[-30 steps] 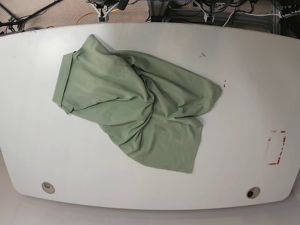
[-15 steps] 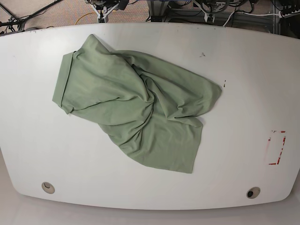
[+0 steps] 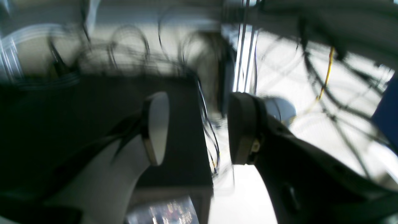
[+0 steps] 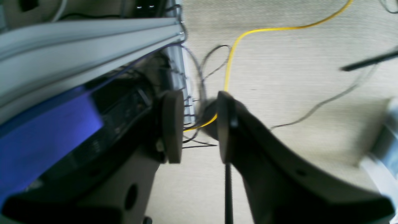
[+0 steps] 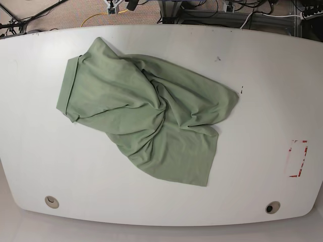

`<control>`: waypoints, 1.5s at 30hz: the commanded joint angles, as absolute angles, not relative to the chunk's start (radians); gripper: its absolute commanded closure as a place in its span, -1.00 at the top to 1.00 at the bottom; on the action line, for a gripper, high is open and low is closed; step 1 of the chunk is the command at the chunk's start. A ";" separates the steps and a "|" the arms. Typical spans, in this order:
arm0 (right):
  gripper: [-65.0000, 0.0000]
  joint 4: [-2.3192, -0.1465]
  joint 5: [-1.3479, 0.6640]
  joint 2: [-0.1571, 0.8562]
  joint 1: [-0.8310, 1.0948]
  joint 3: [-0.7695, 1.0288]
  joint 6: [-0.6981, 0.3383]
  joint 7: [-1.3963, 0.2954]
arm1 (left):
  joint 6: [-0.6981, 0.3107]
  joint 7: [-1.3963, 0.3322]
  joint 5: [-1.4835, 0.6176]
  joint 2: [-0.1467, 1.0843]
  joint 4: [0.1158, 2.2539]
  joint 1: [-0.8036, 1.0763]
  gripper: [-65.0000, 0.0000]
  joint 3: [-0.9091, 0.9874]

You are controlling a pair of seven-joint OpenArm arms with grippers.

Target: Fold the T-shirt properly

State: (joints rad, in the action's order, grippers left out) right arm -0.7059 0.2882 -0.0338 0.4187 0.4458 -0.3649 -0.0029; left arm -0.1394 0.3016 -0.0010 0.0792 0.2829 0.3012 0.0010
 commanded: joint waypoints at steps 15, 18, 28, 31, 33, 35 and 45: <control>-0.47 -1.213 0.263 -0.157 0.759 0.447 -0.423 -0.002 | -0.142 0.306 -0.004 0.186 0.951 0.737 -0.15 0.002; -0.47 -1.285 0.186 -0.157 0.809 0.447 -0.423 -0.008 | -0.142 0.306 -0.004 0.197 1.040 0.792 -0.15 0.004; -0.47 -1.616 -0.015 -0.157 0.989 0.447 -0.484 -0.136 | -0.142 0.306 -0.005 0.206 1.383 0.987 -0.15 0.134; -0.47 -1.725 -0.067 -0.157 1.032 0.447 -0.490 -0.183 | -0.142 0.306 -0.010 0.206 1.495 1.041 -0.14 0.165; -0.47 -1.785 -0.093 -0.157 1.052 0.447 -0.490 -0.209 | -0.142 0.306 -0.038 0.208 1.558 1.067 -0.14 0.188; -0.47 -1.845 -0.117 -0.157 1.072 0.447 -0.490 -0.237 | -0.142 0.306 -0.082 0.211 1.620 1.098 -0.14 0.206; -0.47 -2.034 -0.171 -0.157 1.098 0.449 -0.490 -0.294 | -0.142 0.305 -0.196 0.208 1.882 1.184 -0.13 0.274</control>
